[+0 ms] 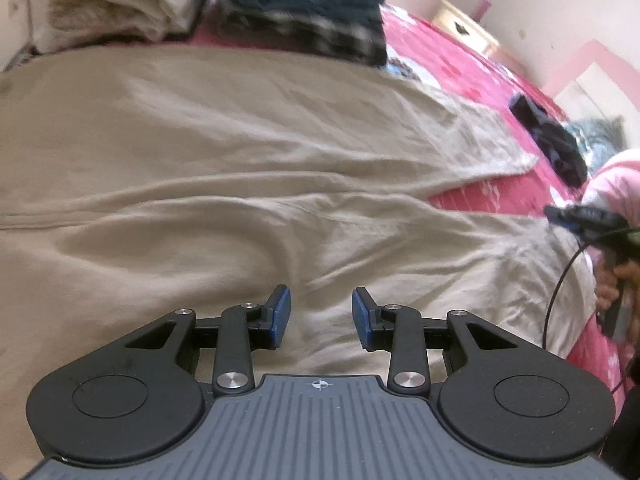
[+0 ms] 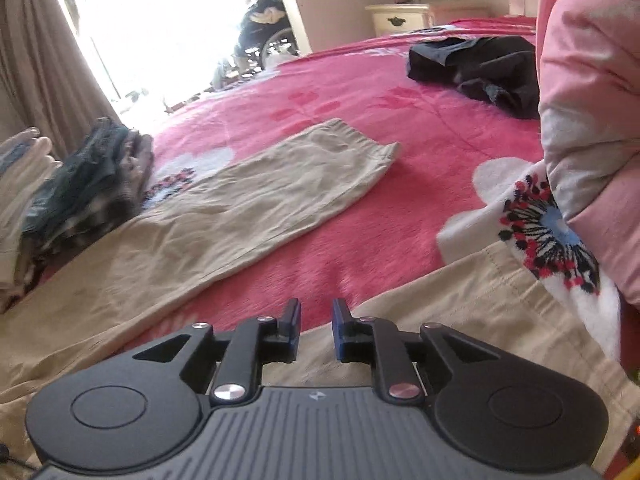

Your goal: Fold clothes

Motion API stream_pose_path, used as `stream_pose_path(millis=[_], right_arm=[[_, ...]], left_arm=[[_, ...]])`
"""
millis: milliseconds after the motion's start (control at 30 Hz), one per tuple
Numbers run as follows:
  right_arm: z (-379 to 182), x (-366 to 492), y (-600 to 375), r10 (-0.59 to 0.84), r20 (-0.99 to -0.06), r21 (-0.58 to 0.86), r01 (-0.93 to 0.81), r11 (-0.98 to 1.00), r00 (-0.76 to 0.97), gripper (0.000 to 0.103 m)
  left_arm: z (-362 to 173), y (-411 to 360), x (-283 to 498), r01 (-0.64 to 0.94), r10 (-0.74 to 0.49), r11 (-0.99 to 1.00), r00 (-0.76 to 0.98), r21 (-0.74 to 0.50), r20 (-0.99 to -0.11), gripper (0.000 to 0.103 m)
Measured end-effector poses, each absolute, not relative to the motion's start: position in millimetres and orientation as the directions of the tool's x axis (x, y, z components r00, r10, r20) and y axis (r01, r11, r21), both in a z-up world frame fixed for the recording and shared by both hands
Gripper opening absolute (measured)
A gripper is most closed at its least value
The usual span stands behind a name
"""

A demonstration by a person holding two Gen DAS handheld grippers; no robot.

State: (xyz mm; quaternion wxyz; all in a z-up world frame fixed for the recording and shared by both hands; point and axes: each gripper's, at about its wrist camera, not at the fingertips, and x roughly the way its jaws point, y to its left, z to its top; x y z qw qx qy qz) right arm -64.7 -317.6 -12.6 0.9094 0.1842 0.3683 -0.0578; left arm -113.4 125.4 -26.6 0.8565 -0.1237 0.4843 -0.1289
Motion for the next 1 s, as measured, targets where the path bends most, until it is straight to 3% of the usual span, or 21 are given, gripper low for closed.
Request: stream_pose_path(millis=[333,633,700,1000], right_arm=[[-3,-74,-312,0.099,-0.684,0.356,0.212,0.910,0.723,0.018],[8,-112,-327,0.266,-0.716,0.513,0.227,0.828,0.646,0.023],[3,-123,-335,0.334,-0.729,0.574,0.268,0.774,0.598,0.031],[-32,-183,-362,0.464,-0.732,0.681,0.539,0.496,0.499,0.038]], left_arm=[[8,186,-163,-0.085,-0.259,0.930,0.539,-0.358,-0.801,0.034],[13,227,-231,-0.246,-0.233,0.888,0.487,-0.388,-0.842,0.034],[10,241,-247,-0.307,-0.227,0.857,0.496,-0.414,-0.838,0.034],[-18,278,-299,-0.505,-0.184,0.720,0.522,-0.476,-0.833,0.034]])
